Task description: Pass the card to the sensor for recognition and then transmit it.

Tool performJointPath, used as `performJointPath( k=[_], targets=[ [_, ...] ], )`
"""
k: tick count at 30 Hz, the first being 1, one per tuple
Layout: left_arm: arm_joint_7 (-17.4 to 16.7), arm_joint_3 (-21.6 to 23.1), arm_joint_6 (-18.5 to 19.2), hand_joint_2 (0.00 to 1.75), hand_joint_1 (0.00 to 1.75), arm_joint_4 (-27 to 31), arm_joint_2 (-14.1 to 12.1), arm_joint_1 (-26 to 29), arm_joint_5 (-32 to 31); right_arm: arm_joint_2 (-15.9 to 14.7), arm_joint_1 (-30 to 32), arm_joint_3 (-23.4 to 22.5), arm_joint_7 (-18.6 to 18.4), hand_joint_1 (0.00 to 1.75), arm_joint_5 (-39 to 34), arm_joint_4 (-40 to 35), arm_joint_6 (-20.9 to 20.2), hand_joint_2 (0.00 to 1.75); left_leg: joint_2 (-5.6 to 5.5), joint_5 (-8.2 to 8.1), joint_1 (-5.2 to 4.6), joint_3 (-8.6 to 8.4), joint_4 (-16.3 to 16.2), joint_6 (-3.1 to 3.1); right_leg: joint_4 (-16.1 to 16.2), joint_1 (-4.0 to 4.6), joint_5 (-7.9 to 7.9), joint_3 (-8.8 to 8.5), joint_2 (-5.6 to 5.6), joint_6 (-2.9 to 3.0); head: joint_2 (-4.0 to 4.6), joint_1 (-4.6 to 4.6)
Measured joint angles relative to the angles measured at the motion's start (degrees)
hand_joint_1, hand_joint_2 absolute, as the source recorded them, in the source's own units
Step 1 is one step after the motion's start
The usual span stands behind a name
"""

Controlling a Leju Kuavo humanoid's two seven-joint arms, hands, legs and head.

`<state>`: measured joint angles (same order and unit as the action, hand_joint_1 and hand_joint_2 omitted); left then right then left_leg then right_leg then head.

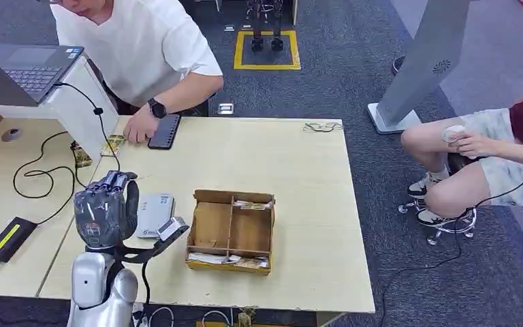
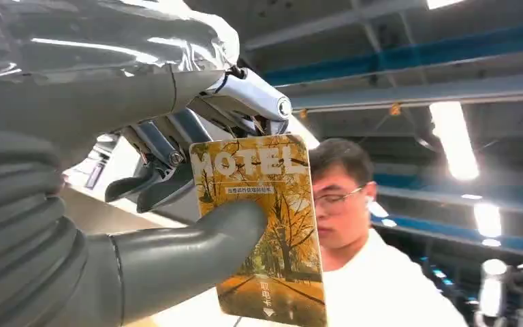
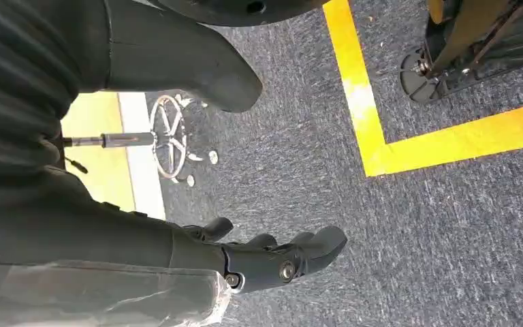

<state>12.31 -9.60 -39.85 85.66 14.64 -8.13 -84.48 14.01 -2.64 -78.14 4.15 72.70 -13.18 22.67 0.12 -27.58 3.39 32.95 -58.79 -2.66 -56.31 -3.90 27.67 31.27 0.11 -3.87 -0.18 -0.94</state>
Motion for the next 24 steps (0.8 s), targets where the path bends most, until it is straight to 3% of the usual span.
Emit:
performJointPath(
  k=[5,9,12,18,24],
  targets=[
    [-8.1,2.47,0.0,1.75,1.75,-3.15,-3.0,-0.77,-1.36,-0.04,-0.03,0.09,0.0,0.0,0.09,0.07,-0.02,1.75,0.0,0.0,0.0,0.01,0.0,0.0,0.0,0.0,0.0,0.01,0.0,0.0,0.0,0.02],
    [-16.28,5.98,0.0,1.75,1.75,-7.38,-5.85,-1.45,-2.43,-0.11,-0.06,0.28,-0.26,0.0,0.22,0.13,-0.02,1.75,-0.02,0.0,0.0,0.01,0.0,0.0,0.0,0.0,0.01,0.01,-0.02,0.0,0.0,0.02],
    [-20.6,9.23,0.0,1.75,1.75,-11.44,-7.96,-2.04,-2.58,-0.15,-0.1,0.46,-0.26,0.0,0.83,0.26,0.0,1.75,0.0,0.0,0.0,0.01,0.0,0.0,0.0,0.0,0.0,0.01,0.0,0.0,0.0,0.0],
    [-23.72,14.17,0.53,1.75,1.75,-19.66,-10.67,-3.83,-2.71,-0.28,-0.14,0.79,-0.42,0.0,0.85,0.44,-0.09,1.75,0.0,0.0,0.0,0.0,0.0,0.0,0.0,0.0,0.0,0.01,0.0,0.0,0.0,0.0],
    [-26.61,18.44,5.02,1.75,1.75,-28.54,-12.39,-6.29,-2.73,-0.35,-0.17,0.87,-0.57,0.0,1.03,0.44,-0.52,1.75,0.02,0.01,0.0,0.0,0.0,0.0,-0.01,0.0,-0.01,0.0,0.03,0.0,0.0,0.0]
  ],
)
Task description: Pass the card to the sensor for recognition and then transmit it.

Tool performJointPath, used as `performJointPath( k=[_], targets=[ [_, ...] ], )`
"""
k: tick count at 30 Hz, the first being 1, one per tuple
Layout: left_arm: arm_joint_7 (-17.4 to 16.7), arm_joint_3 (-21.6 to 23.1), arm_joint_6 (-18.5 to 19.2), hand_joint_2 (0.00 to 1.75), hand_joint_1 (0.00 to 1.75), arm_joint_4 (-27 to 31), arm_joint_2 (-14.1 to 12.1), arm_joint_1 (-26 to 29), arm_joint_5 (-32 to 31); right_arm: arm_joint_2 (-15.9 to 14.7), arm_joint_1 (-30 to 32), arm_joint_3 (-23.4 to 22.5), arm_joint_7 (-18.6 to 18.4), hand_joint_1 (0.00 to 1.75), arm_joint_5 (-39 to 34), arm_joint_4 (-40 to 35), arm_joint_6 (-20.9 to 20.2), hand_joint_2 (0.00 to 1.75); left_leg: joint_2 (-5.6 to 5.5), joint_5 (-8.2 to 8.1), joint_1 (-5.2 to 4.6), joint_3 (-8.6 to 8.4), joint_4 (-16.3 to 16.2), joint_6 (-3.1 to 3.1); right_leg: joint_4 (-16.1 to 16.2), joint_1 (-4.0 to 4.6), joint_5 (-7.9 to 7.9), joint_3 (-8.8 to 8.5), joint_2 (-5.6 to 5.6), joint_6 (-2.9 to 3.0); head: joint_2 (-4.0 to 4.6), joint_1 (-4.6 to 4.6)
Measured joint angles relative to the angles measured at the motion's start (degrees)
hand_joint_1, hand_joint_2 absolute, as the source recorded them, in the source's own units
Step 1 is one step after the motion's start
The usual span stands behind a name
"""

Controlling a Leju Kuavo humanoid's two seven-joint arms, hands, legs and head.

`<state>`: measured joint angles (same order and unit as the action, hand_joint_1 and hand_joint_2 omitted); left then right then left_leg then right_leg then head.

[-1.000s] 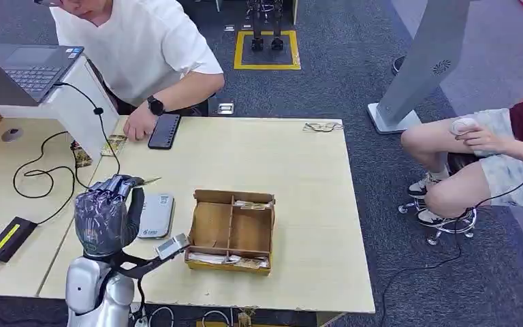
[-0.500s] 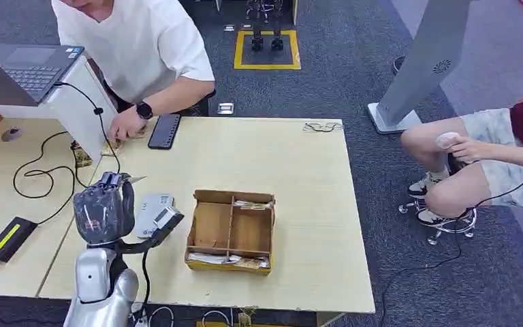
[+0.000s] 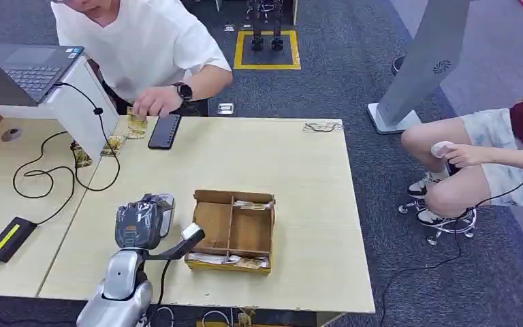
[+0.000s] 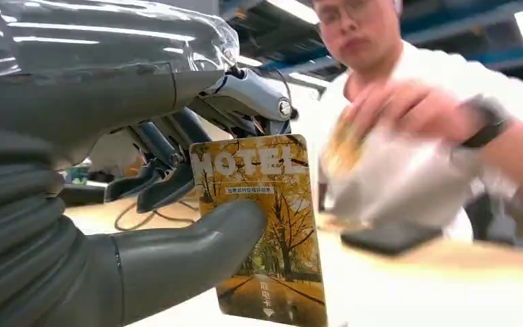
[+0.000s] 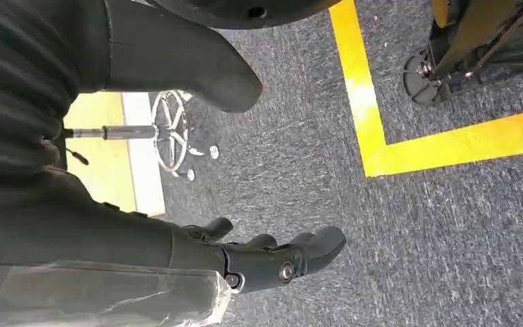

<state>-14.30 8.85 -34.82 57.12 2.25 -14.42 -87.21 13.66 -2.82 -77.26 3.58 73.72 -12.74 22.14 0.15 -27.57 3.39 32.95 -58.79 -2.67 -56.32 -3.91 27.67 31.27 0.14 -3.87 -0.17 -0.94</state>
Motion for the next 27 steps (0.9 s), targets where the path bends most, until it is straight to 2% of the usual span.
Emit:
performJointPath(
  k=[10,27],
  targets=[
    [-1.05,3.81,2.47,1.75,1.75,-4.03,-1.42,-1.85,-0.02,-0.02,-0.04,0.02,0.09,0.0,0.07,0.0,-0.22,1.75,-0.06,0.02,0.0,-0.05,0.01,0.02,0.0,0.0,0.0,-0.11,-0.06,0.0,0.0,0.0],
    [-1.05,5.18,3.92,1.75,1.75,-5.78,-2.03,-2.31,0.24,-0.17,-0.04,0.26,-0.02,0.0,0.79,0.0,-0.44,1.75,-0.06,0.03,0.0,-0.36,0.02,0.02,0.0,0.0,0.0,-0.44,-0.06,-0.01,0.0,0.0]
  ],
)
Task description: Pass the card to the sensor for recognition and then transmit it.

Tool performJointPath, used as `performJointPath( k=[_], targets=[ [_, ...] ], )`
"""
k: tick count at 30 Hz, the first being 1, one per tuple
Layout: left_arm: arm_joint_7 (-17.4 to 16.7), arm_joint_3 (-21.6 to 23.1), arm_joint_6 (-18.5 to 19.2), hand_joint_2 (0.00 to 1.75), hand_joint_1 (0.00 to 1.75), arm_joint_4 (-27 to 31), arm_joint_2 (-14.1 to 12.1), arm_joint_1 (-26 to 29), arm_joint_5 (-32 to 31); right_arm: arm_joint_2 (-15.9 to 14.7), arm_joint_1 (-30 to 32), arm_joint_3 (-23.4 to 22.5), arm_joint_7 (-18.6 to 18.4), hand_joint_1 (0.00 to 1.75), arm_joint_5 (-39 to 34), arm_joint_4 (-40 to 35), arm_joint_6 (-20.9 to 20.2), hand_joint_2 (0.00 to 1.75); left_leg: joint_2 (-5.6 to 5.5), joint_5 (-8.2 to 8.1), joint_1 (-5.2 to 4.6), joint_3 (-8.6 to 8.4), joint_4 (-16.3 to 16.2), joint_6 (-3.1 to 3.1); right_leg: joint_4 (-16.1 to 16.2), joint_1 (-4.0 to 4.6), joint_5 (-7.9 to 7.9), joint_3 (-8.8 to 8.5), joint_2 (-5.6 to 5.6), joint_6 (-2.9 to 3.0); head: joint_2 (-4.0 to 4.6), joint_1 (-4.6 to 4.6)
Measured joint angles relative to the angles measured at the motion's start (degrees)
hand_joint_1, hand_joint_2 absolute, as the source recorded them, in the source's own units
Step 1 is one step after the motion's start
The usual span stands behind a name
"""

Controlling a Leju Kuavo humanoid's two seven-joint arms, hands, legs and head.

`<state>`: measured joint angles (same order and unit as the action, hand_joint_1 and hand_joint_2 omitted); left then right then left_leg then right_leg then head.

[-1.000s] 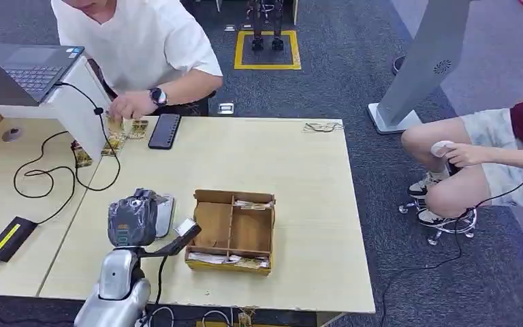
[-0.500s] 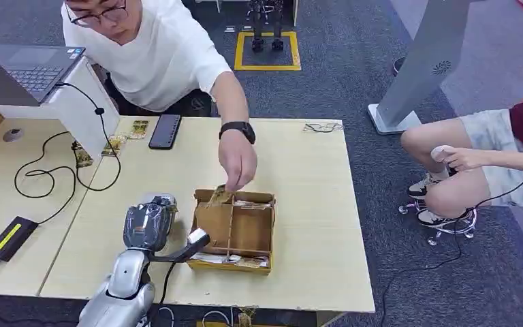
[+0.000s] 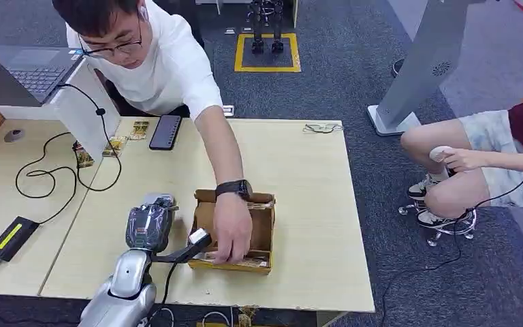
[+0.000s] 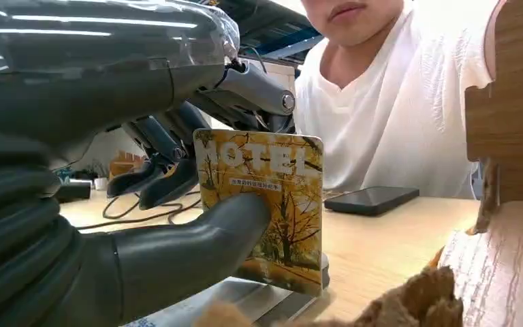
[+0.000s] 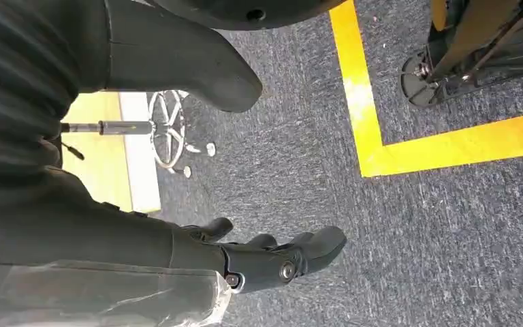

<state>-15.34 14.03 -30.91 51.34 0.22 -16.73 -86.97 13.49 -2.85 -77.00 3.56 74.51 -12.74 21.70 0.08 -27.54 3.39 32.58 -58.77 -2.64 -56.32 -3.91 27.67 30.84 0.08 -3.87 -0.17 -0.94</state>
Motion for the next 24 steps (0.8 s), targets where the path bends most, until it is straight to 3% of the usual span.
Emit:
performJointPath(
  k=[7,12,18,21,24],
  targets=[
    [0.0,0.02,-1.07,1.75,1.75,-0.13,-0.07,-0.04,0.26,0.0,0.01,0.11,0.02,0.0,-0.04,0.0,0.15,1.75,0.0,0.0,0.0,-0.03,0.0,0.0,0.0,0.0,0.0,-0.04,0.0,0.0,0.0,0.02],
    [0.79,0.0,-8.44,1.75,1.75,0.37,-0.26,1.37,1.11,0.0,0.1,0.11,0.2,0.0,-0.02,0.04,0.35,1.75,-0.01,0.02,0.0,0.01,0.0,0.02,-0.01,0.0,0.0,0.0,0.0,0.0,0.0,0.02],
    [8.38,-2.91,-8.85,1.75,1.75,11.05,0.11,5.9,2.63,0.0,0.2,0.11,0.61,0.0,0.0,0.09,0.42,1.75,0.0,0.01,0.0,0.22,0.0,0.02,0.0,0.0,0.0,0.24,0.01,0.0,0.0,0.0],
    [13.89,-5.45,-8.9,1.75,1.75,17.36,1.42,7.15,4.59,0.0,0.2,0.11,0.61,0.0,-0.02,0.2,0.44,1.75,0.0,0.01,0.0,0.28,0.0,0.02,0.0,0.0,0.0,0.29,0.0,0.0,0.0,0.0],
    [16.81,-7.54,-8.9,1.75,1.75,21.29,2.93,7.72,5.73,0.0,0.2,0.11,0.61,0.0,-0.02,0.33,0.48,1.75,0.0,0.01,0.0,0.28,0.0,0.02,0.0,0.0,0.0,0.3,0.0,0.0,0.0,0.0]
  ],
)
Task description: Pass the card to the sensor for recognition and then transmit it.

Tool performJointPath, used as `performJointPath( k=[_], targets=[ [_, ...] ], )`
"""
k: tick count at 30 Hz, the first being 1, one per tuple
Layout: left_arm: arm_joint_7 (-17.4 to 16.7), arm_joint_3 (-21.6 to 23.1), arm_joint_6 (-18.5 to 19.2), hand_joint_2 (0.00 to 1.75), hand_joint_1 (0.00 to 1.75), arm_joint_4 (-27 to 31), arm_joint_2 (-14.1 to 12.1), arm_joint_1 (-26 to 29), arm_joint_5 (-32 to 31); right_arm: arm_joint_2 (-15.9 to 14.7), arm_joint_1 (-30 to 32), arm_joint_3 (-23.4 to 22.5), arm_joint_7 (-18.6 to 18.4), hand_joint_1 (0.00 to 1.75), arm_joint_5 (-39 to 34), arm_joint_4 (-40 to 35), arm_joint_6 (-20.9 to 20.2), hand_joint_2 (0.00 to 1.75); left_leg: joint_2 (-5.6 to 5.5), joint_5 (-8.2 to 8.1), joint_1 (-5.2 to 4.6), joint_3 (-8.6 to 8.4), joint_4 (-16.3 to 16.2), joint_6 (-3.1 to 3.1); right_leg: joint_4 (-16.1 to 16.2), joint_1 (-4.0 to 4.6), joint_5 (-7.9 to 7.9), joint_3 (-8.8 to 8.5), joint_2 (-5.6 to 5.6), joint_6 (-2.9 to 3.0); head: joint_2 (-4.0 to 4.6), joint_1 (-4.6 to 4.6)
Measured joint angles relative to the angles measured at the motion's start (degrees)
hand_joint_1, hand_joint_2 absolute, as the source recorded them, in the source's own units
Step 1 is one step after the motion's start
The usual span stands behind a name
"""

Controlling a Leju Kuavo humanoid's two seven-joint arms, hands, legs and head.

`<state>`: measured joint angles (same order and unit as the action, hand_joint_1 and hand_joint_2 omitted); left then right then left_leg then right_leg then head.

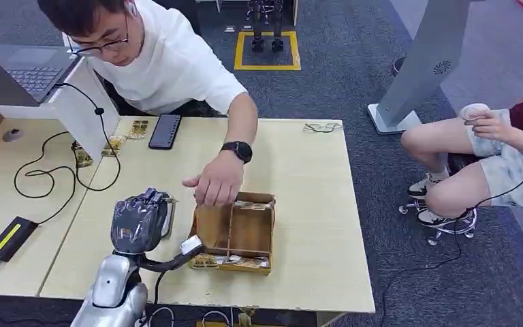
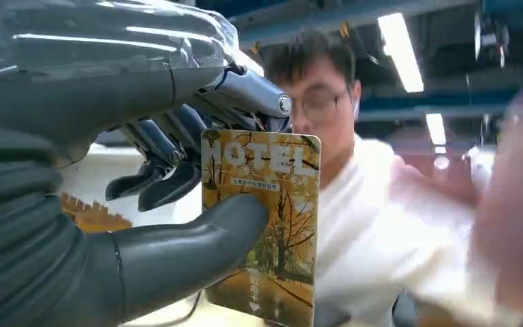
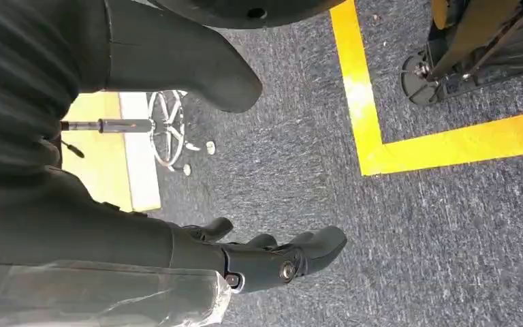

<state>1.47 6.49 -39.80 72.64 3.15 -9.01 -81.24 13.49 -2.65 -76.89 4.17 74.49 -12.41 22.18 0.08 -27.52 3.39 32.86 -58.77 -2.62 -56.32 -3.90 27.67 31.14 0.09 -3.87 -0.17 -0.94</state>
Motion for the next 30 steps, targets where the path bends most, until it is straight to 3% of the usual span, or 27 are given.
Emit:
performJointPath(
  k=[5,10,17,26,30],
  targets=[
    [7.57,-3.23,0.02,1.75,1.75,5.13,3.23,0.3,2.64,0.0,0.0,0.0,0.13,0.0,-0.02,0.02,0.07,1.75,0.0,0.0,0.0,0.01,0.0,0.0,0.0,0.0,0.0,0.0,-0.01,0.0,0.0,0.02],
    [10.38,-4.72,0.04,1.75,1.75,7.38,5.68,0.1,4.68,0.0,-0.02,0.0,0.2,0.0,0.0,0.04,0.22,1.75,0.0,0.0,0.0,0.01,0.0,0.0,0.0,0.0,0.0,0.01,-0.01,0.0,0.0,0.0],
    [9.36,-5.13,0.07,1.75,1.75,7.12,6.45,-2.46,7.64,0.0,-0.07,0.09,0.24,0.0,0.42,0.09,0.15,1.75,0.0,0.0,0.0,0.01,0.0,0.0,0.0,0.0,0.0,0.03,0.0,0.0,0.0,0.02],
    [2.33,-4.74,0.09,1.75,1.75,2.09,5.2,-8.97,5.02,0.0,-0.19,1.14,0.24,0.0,1.4,0.13,-0.22,1.75,0.0,0.01,0.0,0.01,-0.01,0.0,0.0,0.0,-0.03,0.04,0.0,0.0,0.0,0.02],
    [1.66,-4.28,0.09,1.75,1.75,0.08,4.39,-10.79,4.28,0.0,-0.22,1.36,0.22,0.0,1.42,0.22,-0.26,1.75,0.02,0.01,0.0,0.01,-0.01,0.0,-0.01,0.0,-0.04,0.05,0.02,0.01,0.0,0.0]
  ],
)
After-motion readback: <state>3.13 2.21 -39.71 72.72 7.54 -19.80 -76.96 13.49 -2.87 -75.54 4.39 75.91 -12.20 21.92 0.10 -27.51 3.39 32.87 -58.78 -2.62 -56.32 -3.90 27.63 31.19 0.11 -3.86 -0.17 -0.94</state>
